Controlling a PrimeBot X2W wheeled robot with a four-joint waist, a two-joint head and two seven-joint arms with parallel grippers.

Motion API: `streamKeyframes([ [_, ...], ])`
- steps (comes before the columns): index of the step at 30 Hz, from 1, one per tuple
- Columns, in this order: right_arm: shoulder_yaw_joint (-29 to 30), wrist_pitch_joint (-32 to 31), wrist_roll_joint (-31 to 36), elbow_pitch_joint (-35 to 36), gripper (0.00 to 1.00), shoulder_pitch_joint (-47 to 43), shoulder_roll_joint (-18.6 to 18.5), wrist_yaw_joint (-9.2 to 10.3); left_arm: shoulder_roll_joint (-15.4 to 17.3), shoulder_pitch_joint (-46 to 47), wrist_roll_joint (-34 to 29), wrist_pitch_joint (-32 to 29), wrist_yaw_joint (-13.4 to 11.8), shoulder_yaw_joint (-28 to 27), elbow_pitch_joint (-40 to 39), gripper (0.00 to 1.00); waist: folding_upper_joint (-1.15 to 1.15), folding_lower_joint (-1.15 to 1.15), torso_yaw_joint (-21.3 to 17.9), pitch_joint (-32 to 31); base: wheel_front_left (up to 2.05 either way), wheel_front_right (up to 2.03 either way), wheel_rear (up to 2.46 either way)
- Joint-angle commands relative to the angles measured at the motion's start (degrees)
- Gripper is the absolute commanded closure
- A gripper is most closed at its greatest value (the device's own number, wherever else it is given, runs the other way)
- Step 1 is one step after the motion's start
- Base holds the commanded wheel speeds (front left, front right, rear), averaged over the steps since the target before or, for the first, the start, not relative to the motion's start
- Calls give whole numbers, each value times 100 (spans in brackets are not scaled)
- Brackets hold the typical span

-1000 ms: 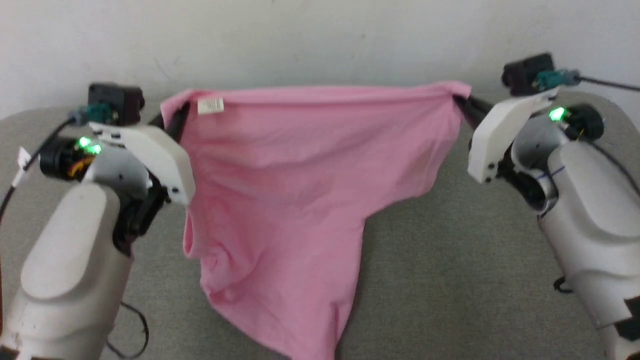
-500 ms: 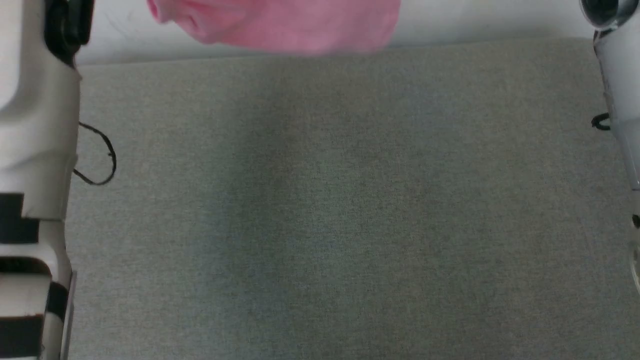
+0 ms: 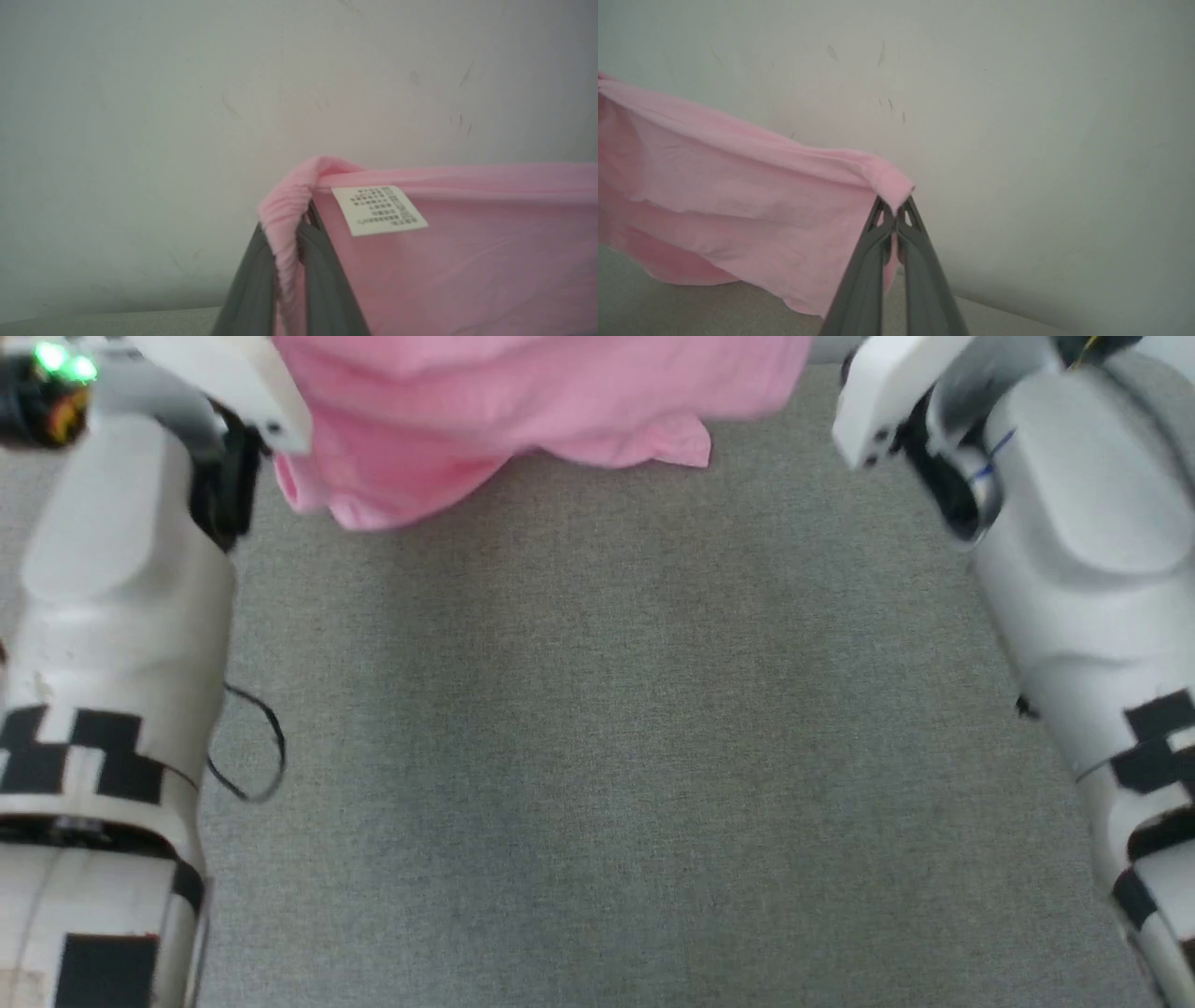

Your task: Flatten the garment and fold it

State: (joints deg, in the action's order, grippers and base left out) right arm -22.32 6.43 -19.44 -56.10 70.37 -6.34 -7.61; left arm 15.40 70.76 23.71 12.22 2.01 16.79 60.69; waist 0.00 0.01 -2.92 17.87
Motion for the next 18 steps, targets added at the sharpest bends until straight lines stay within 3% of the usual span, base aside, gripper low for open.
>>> streamKeyframes([
  [1, -138, 128, -158, -101, 100, -261, 35, 12, -76, -248, 52, 70, 72, 15, 220, 100, 0, -1, 18, -45, 0, 0, 0],
  [11, -1032, 558, -764, 396, 100, -1907, -218, 12, -334, -1871, 476, 257, 243, -246, 436, 100, 0, -1, 53, -755, 0, 0, 0],
  [18, -1287, 371, -977, 1486, 100, -3574, -852, 12, -346, -3896, 435, 275, 154, -300, -712, 100, 0, -1, 31, -1434, 0, 0, 0],
])
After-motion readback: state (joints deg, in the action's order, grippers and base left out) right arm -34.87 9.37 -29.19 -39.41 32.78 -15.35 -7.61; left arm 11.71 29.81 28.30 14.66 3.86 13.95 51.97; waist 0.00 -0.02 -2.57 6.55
